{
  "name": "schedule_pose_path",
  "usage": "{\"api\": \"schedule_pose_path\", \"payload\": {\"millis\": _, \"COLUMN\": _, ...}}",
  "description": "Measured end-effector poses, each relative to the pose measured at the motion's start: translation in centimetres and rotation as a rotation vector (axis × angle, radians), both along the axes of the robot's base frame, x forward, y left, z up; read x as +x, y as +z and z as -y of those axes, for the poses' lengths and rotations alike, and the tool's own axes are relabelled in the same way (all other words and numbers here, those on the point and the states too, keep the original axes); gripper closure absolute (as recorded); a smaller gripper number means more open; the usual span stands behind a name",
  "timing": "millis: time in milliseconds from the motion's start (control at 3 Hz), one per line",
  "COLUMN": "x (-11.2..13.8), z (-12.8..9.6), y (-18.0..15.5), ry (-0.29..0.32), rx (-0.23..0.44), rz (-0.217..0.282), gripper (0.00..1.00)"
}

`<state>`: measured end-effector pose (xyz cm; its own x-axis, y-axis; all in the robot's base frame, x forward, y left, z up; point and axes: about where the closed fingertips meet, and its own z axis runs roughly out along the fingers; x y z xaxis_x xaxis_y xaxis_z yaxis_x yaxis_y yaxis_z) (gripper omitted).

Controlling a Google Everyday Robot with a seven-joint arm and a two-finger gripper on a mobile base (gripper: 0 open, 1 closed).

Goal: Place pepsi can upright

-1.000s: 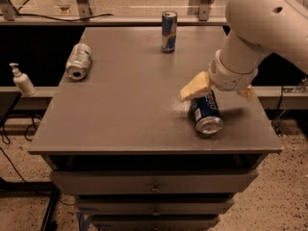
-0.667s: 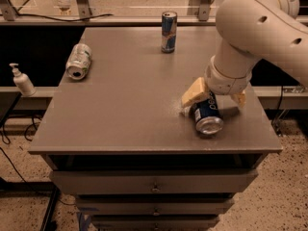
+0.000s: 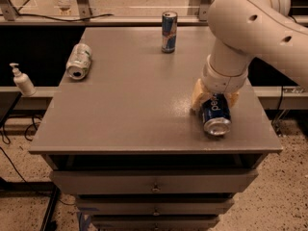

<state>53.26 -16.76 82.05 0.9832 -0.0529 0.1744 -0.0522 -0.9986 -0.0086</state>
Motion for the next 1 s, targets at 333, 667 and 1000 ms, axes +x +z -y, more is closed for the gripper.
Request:
{"api": "schedule_pose_path", "payload": {"millis": 333, "x": 0.0, "z": 0.0, "y": 0.6, "ry": 0.000, "rx": 0.000, "rz": 0.000, "gripper": 0.87}}
{"api": "schedule_pose_path", "payload": {"millis": 667, "x": 0.5, "z": -5.2, "y": 4.2, "ry": 0.013, "rx": -0.026, "rz": 0.016, "gripper": 1.00}}
{"api": "schedule_pose_path", "payload": {"millis": 1000, "x": 0.1, "z": -5.1, "y": 4.1, "ry": 0.016, "rx": -0.035, "rz": 0.022, "gripper": 1.00}}
